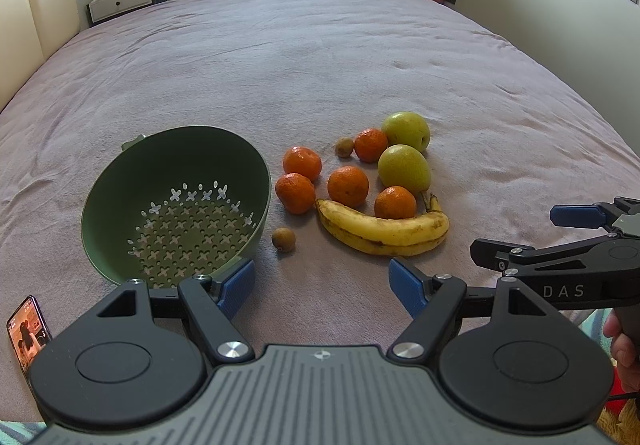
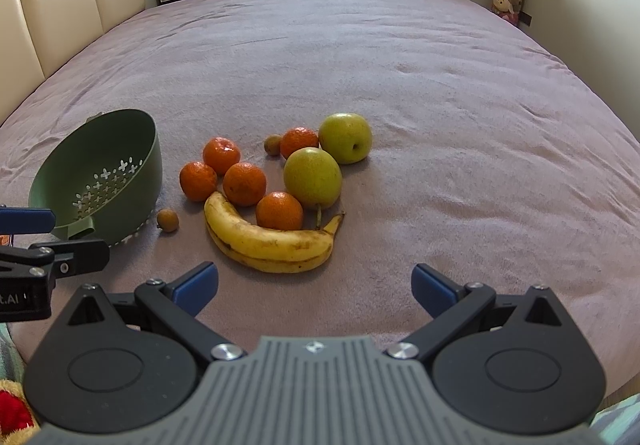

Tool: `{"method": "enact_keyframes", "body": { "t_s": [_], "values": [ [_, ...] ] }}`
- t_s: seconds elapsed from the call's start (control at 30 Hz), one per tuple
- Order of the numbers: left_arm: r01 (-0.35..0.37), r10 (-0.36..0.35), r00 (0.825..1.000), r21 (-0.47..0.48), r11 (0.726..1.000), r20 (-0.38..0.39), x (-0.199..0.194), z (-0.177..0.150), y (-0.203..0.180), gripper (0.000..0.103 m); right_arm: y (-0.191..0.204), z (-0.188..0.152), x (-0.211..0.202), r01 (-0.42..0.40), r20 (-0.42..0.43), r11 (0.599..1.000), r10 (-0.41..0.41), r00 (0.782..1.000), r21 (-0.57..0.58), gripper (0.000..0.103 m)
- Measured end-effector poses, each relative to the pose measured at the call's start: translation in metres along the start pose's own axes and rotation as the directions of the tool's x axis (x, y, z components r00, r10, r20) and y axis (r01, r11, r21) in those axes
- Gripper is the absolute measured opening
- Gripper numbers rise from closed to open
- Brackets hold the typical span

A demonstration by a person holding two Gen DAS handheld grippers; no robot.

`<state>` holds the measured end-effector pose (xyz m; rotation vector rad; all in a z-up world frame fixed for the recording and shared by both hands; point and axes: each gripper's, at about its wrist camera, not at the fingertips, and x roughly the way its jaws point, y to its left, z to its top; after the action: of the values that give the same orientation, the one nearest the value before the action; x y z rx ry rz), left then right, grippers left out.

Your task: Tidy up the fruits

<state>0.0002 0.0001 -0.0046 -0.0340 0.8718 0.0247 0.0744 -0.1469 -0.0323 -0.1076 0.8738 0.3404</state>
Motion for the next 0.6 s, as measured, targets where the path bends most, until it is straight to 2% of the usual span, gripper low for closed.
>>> {"method": "enact_keyframes", "body": {
  "t_s": [0.37,0.6],
  "values": [
    [0.011,-0.011,1.000,-0.003,1.000,0.003,-0.0010,-0.0001,0.0006,0.089,-0.0002,0.0004,0.0016,-0.001,-0.004,1.000,0.001,1.000,0.000,0.099],
    [0.054,-0.054,0.999,-0.021,0.998,0.004,0.0004,-0.0027,0.0025,0.074,-0.0014,-0.0018,0.0022,-0.017,0.022,1.000,0.017,1.000,-0.012,0.099]
  ]
}}
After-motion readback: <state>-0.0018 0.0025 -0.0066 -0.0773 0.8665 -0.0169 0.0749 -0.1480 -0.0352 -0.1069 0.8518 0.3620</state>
